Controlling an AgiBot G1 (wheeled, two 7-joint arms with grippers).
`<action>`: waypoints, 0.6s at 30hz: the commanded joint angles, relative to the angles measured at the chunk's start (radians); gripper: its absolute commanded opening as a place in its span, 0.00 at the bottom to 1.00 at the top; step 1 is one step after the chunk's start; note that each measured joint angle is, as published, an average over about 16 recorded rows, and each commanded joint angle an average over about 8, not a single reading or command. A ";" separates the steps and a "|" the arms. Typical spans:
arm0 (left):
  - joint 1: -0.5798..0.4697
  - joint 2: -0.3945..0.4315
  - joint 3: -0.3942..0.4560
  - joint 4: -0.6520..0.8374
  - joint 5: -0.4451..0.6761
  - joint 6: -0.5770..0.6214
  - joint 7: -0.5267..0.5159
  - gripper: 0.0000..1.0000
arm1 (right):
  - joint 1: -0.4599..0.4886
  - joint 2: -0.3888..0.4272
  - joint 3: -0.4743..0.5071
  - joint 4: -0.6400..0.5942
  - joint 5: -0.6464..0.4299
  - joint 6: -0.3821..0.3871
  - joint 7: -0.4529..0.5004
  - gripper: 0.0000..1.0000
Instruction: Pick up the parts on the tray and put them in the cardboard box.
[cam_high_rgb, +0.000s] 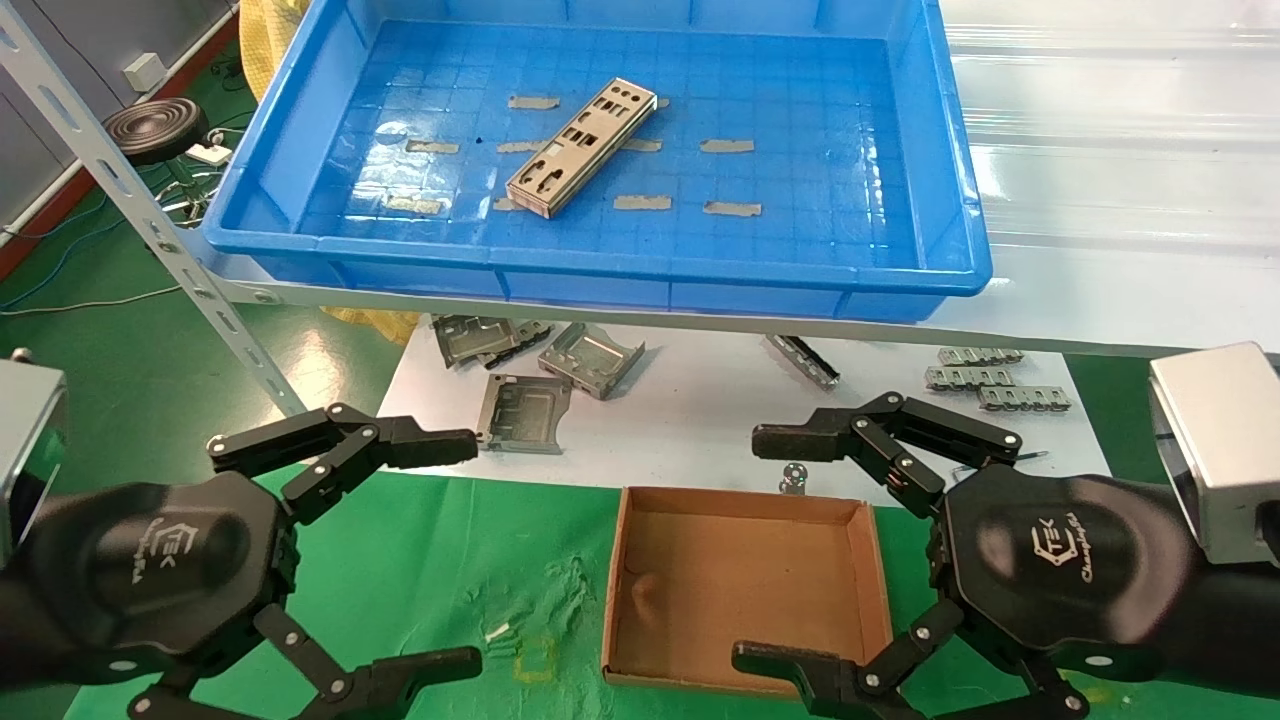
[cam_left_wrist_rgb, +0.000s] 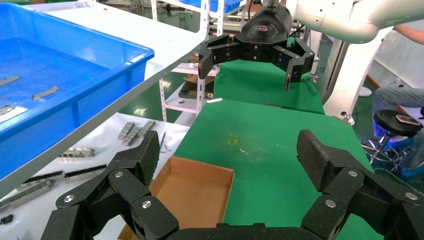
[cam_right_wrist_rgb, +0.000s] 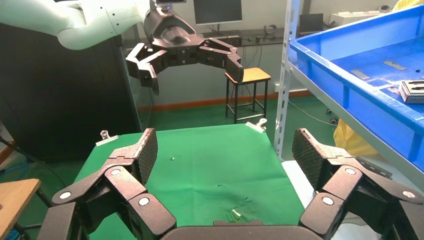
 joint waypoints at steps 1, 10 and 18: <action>0.000 0.000 0.000 0.000 0.000 0.000 0.000 1.00 | 0.000 0.000 0.000 0.000 0.000 0.000 0.000 1.00; 0.000 0.000 0.000 0.000 0.000 0.000 0.000 1.00 | 0.000 0.000 0.000 0.000 0.000 0.000 0.000 1.00; 0.000 0.000 0.000 0.000 0.000 0.000 0.000 1.00 | 0.000 0.000 0.000 0.000 0.000 0.000 0.000 1.00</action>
